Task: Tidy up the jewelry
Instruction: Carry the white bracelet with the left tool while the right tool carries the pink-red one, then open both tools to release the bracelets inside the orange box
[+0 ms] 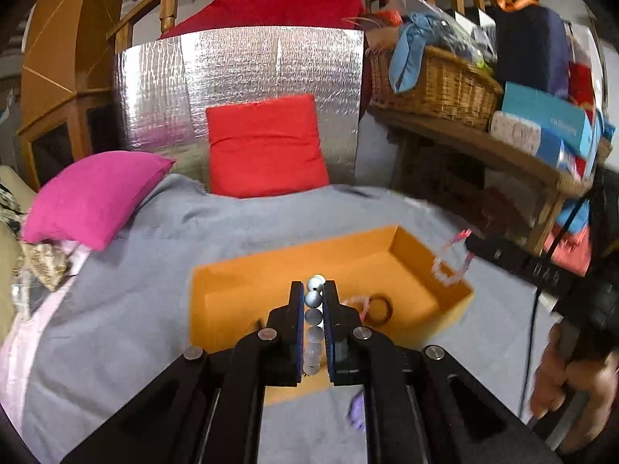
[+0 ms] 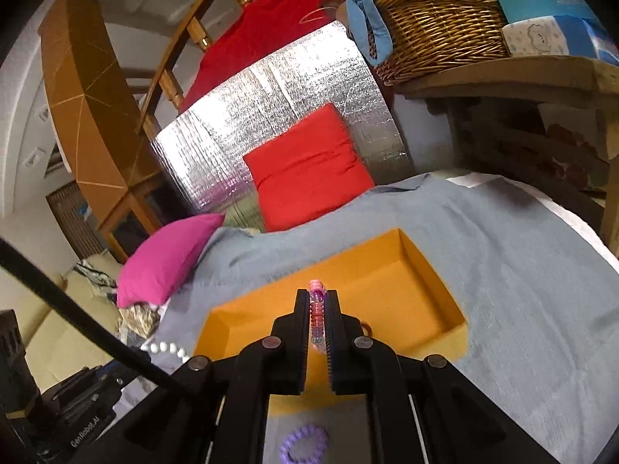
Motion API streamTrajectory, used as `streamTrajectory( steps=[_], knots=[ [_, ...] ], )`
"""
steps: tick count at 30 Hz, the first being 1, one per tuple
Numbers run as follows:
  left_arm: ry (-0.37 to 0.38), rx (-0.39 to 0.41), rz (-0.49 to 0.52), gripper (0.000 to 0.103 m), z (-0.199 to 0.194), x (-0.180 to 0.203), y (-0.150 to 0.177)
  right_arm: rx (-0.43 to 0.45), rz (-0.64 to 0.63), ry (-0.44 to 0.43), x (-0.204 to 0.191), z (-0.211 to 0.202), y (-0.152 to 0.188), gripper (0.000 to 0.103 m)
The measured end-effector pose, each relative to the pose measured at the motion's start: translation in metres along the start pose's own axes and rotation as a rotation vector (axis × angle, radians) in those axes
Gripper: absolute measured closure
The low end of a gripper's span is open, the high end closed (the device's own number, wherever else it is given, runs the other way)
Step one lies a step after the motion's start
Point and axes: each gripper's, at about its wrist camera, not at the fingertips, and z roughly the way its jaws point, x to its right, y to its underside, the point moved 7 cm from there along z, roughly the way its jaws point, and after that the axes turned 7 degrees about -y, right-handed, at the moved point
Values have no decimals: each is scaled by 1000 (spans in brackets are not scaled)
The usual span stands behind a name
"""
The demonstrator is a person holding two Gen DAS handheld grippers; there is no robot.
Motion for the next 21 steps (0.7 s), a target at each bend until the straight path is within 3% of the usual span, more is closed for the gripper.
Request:
streamTrajectory(
  steps=[5, 8, 13, 21],
  knots=[
    [48, -15, -26, 94, 36, 8, -11, 7, 4, 12, 8, 29, -16, 95],
    [77, -87, -57, 94, 72, 12, -2, -32, 37, 28, 23, 52, -14, 95],
    [72, -165, -58, 94, 109, 13, 8, -98, 116, 52, 54, 83, -9, 95],
    [74, -224, -53, 94, 141, 10, 16, -171, 143, 78, 75, 121, -1, 95]
  ],
)
